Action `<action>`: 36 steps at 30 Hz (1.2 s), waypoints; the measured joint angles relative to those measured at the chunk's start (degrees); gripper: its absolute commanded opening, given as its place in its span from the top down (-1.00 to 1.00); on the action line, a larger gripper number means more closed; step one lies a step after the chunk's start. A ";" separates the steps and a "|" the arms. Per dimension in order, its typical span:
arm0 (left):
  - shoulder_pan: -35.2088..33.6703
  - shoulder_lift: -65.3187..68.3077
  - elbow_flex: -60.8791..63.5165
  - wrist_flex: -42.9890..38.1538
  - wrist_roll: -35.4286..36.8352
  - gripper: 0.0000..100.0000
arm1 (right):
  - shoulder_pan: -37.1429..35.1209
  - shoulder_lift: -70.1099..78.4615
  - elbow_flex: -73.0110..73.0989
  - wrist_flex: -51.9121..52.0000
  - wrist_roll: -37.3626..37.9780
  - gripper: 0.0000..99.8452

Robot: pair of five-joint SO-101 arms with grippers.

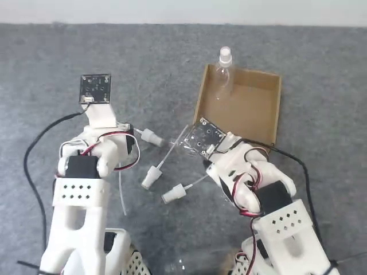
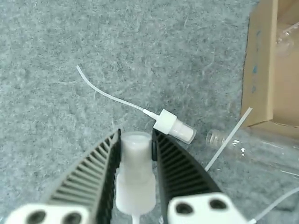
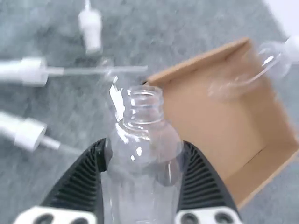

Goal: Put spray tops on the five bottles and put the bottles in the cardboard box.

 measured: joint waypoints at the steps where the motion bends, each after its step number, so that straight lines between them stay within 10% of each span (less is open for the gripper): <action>1: 0.00 0.00 0.00 0.00 0.00 0.98 | 0.00 0.00 0.00 -1.32 -0.35 0.99; 18: -5.01 -0.26 -9.41 0.00 -0.26 0.98 | -9.93 0.00 14.86 -30.51 -15.12 0.99; 36: 4.92 -0.35 -22.24 1.32 4.57 0.98 | -12.84 0.00 20.84 -32.53 -19.34 0.99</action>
